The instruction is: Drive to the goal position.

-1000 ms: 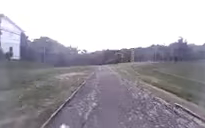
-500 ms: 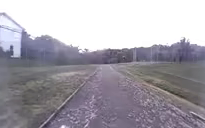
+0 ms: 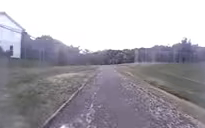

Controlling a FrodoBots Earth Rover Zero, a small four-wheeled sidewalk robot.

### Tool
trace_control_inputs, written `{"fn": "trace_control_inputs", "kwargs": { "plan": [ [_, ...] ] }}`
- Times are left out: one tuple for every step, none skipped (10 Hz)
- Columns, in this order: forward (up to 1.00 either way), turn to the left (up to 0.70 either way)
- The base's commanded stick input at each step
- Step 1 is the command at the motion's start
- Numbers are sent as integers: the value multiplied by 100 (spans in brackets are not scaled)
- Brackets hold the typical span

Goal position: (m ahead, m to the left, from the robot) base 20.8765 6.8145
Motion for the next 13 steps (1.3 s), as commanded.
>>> {"fn": "trace_control_inputs", "kwargs": {
  "plan": [
    [70,-12],
    [70,-12],
    [70,-12],
    [70,-12],
    [70,-12],
    [70,-7],
    [70,-8],
    [70,0],
    [70,0],
    [70,0],
    [70,0],
    [70,0],
    [70,0]
  ]
}}
